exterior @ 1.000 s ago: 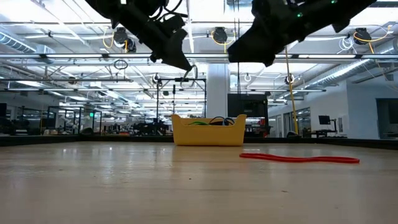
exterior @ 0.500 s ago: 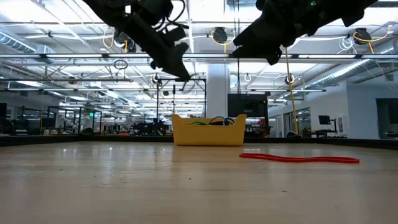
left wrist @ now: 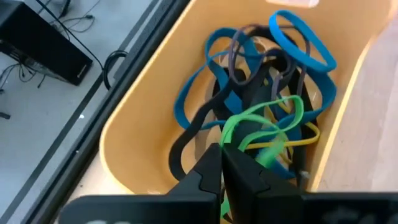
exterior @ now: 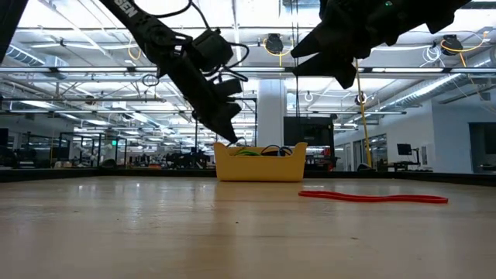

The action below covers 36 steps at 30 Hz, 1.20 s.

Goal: Pick and place rubber bands into bin
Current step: Put the green rubber band into the yellow bin, then put the red rubber band into the yellow bin

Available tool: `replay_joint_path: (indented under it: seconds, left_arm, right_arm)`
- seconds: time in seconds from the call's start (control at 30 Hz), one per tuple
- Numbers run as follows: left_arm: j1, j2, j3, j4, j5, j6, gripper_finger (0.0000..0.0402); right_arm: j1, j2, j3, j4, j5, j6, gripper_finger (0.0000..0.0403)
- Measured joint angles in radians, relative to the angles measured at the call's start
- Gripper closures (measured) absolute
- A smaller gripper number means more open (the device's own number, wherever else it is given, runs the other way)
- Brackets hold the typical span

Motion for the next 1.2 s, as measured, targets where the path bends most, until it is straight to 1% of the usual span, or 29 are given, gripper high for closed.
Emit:
replay_joint_path:
  seconds: [0.17, 0.23, 0.3, 0.4, 0.53, 0.63, 0.77, 1.03, 1.2]
  left_arm:
    - [0.000, 0.021, 0.000, 0.002, 0.000, 0.000, 0.0397]
    - [0.000, 0.022, 0.000, 0.001, 0.001, 0.000, 0.0388]
    - [0.000, 0.021, 0.000, 0.008, 0.000, 0.011, 0.0374]
    - [0.000, 0.021, 0.000, 0.018, 0.000, 0.017, 0.0354]
    - [0.000, 0.021, 0.000, 0.021, 0.000, 0.016, 0.0338]
    - [0.000, 0.021, 0.000, 0.023, 0.000, 0.016, 0.0336]
    - [0.000, 0.021, 0.000, 0.038, 0.000, 0.016, 0.0335]
    - [0.000, 0.020, 0.000, 0.054, 0.000, 0.016, 0.0335]
    - [0.000, 0.020, 0.000, 0.053, 0.000, 0.016, 0.0334]
  right_arm:
    - [0.000, 0.000, 0.000, -0.012, -0.001, -0.027, 0.0231]
    - [0.004, 0.000, 0.000, -0.047, -0.044, -0.055, 0.0232]
    - [0.015, 0.000, 0.000, -0.107, -0.111, -0.085, 0.0234]
    - [0.044, 0.000, 0.000, -0.220, -0.152, -0.102, 0.0236]
    - [0.089, 0.000, 0.000, -0.363, -0.151, -0.102, 0.0237]
    - [0.120, 0.001, 0.000, -0.450, -0.150, -0.098, 0.0237]
    - [0.155, 0.032, 0.000, -0.540, -0.098, -0.103, 0.0237]
    - [0.189, 0.180, 0.000, -0.511, -0.098, -0.122, 0.0237]
    - [0.197, 0.247, 0.000, -0.515, -0.103, -0.108, 0.0237]
